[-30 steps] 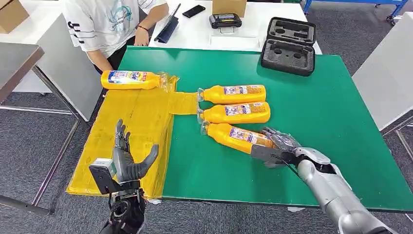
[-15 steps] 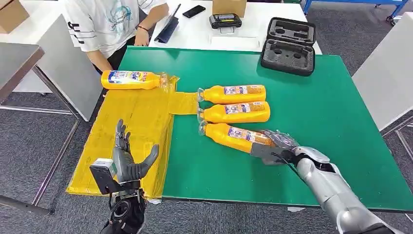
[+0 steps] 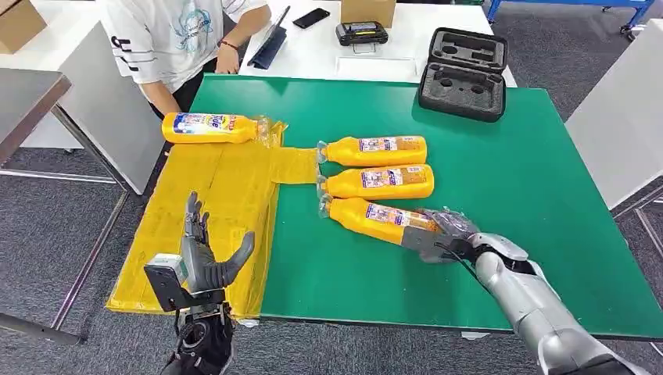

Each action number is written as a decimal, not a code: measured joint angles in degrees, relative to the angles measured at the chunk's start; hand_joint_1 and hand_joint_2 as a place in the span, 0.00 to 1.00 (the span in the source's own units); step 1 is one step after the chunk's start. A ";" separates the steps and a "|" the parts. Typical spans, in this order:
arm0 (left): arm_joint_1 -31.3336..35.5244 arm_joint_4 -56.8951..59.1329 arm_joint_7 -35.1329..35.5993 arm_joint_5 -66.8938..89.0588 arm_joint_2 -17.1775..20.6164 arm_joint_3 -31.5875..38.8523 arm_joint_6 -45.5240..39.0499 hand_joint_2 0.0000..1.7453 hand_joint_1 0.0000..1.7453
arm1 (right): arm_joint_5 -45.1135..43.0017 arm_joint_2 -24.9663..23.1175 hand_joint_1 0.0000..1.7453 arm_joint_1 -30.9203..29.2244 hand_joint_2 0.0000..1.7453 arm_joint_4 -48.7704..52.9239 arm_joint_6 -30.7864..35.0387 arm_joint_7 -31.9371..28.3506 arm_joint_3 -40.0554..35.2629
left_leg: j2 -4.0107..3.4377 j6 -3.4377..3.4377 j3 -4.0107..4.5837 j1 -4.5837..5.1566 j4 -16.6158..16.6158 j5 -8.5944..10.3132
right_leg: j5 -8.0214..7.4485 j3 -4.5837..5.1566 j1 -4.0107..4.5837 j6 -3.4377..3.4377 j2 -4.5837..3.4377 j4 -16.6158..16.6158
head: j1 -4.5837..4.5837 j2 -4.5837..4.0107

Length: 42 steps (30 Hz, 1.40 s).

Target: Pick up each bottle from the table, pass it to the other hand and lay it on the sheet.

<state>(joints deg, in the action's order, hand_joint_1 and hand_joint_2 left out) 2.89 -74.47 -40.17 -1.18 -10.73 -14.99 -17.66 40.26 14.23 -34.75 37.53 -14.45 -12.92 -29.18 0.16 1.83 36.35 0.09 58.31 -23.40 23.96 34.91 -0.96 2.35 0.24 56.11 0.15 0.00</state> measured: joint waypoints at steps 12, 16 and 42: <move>-0.08 0.55 0.00 0.09 -0.28 0.07 -0.07 1.00 0.00 | -3.47 -2.10 1.00 2.53 1.00 1.37 6.08 -5.30 1.83 | 0.02 0.00 0.04 -0.01 0.00 0.00 | 0.00 0.01 0.00 0.00 0.03 0.01 | 0.00 0.00; -0.75 0.04 0.00 -0.39 -0.28 0.15 0.18 1.00 0.00 | -7.65 -3.21 1.00 6.45 1.00 6.36 7.06 -8.83 5.29 | 0.02 0.00 0.07 -0.01 0.00 -0.01 | 0.02 0.03 0.00 0.00 0.03 0.01 | 0.02 0.00; -2.86 -2.54 0.00 -0.63 -0.26 0.59 0.81 1.00 0.00 | -9.31 -6.23 1.00 15.41 1.00 17.79 7.94 -9.40 13.44 | 0.02 0.00 0.12 -0.01 -0.01 -0.02 | 0.03 0.07 0.00 0.00 0.03 0.00 | 0.00 0.00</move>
<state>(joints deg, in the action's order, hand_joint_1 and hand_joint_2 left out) 0.03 -77.00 -40.17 -1.81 -10.99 -14.40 -16.85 30.95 8.00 -19.33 55.32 -6.51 -22.32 -15.74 0.18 1.83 36.47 0.08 58.30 -23.42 23.99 34.98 -0.96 2.36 0.27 56.11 0.15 0.00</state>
